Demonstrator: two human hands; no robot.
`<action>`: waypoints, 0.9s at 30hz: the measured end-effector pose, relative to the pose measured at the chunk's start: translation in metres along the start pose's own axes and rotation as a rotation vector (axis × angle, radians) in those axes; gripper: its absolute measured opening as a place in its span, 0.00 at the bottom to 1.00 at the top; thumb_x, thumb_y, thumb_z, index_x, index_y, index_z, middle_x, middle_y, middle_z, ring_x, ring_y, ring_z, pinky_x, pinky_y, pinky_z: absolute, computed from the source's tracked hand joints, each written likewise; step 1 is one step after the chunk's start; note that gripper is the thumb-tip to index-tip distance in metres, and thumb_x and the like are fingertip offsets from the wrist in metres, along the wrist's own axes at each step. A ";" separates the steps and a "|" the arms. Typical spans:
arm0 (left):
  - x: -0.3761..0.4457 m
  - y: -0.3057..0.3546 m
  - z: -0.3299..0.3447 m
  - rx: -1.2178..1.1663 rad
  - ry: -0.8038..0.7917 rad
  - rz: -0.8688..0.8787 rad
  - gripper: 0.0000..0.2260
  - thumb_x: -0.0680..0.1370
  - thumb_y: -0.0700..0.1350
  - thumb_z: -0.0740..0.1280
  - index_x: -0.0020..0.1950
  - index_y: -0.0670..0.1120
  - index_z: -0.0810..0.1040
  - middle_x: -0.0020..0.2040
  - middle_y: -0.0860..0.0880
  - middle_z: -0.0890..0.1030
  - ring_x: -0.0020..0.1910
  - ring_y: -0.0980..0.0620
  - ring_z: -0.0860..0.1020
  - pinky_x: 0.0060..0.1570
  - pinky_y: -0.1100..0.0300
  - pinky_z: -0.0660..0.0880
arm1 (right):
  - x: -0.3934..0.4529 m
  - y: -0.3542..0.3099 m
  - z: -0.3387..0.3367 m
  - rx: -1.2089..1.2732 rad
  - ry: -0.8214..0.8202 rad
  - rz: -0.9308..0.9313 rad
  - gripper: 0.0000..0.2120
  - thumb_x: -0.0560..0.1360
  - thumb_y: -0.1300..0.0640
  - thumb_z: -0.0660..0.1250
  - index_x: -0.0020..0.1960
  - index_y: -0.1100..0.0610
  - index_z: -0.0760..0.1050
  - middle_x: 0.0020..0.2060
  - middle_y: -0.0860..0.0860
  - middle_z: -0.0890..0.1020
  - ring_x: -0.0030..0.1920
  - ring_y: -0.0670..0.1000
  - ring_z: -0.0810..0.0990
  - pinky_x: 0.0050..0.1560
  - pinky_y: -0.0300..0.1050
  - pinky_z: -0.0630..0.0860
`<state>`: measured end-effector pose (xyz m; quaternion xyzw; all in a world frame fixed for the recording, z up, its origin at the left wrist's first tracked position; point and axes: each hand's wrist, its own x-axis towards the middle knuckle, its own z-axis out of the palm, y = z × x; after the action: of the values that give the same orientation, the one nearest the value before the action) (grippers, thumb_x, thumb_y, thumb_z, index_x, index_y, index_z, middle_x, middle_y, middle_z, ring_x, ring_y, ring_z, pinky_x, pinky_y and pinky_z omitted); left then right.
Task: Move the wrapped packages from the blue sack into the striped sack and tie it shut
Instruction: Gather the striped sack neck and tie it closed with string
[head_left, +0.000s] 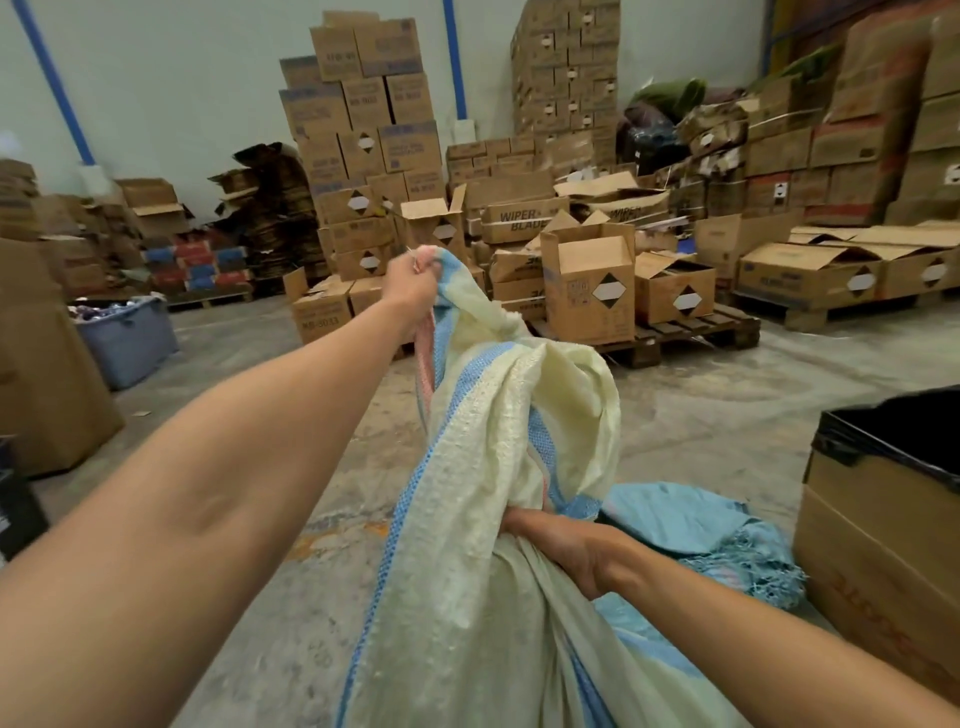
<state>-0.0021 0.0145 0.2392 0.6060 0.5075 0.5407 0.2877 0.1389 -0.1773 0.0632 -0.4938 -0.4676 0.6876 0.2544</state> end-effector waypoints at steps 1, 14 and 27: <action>0.003 0.006 -0.004 0.059 0.095 0.027 0.06 0.81 0.44 0.65 0.53 0.44 0.79 0.50 0.45 0.81 0.50 0.49 0.80 0.51 0.55 0.78 | 0.002 0.002 -0.001 -0.005 -0.009 0.001 0.13 0.73 0.43 0.71 0.54 0.49 0.77 0.43 0.52 0.87 0.48 0.53 0.84 0.58 0.52 0.79; -0.020 0.030 -0.015 0.707 -0.268 -0.171 0.43 0.74 0.73 0.56 0.80 0.56 0.40 0.79 0.47 0.32 0.78 0.35 0.42 0.72 0.34 0.56 | 0.022 0.009 -0.013 -0.062 -0.092 -0.008 0.34 0.64 0.31 0.70 0.61 0.53 0.77 0.50 0.53 0.86 0.53 0.53 0.83 0.59 0.53 0.78; -0.213 -0.103 -0.056 0.381 -1.047 -0.346 0.53 0.56 0.81 0.60 0.74 0.52 0.63 0.71 0.51 0.70 0.71 0.56 0.70 0.70 0.55 0.68 | 0.025 0.002 -0.013 0.186 0.049 -0.275 0.27 0.77 0.36 0.61 0.63 0.55 0.78 0.54 0.56 0.85 0.57 0.55 0.83 0.59 0.53 0.78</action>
<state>-0.0650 -0.1614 0.0835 0.7421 0.4777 0.0135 0.4701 0.1414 -0.1534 0.0493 -0.4162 -0.4589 0.6741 0.4022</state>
